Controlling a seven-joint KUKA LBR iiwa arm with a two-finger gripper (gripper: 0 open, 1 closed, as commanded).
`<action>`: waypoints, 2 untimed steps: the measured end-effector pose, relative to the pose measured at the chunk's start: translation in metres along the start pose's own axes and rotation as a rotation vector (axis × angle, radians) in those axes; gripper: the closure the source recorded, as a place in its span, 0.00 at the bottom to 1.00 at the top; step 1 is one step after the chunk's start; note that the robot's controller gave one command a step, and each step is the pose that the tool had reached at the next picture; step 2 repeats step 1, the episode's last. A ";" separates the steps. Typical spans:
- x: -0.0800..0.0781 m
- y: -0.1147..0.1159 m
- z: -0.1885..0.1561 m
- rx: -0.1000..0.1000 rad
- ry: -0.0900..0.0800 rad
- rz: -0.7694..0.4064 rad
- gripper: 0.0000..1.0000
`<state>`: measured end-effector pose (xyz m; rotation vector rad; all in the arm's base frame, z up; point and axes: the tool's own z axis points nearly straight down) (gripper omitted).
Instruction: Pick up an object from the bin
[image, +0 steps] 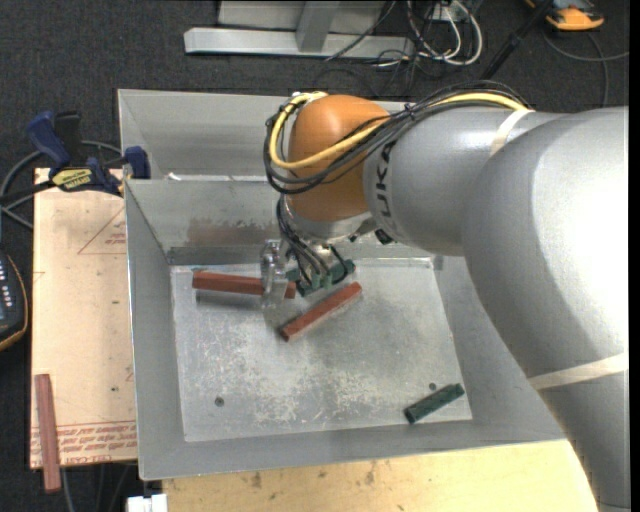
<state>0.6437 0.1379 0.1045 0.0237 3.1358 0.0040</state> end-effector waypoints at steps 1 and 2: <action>-0.003 0.000 -0.058 0.000 -0.004 0.001 1.00; -0.003 0.000 -0.058 0.000 -0.004 0.001 1.00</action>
Offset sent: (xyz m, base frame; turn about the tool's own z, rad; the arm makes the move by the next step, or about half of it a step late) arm 0.0000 -0.0001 0.0537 0.0000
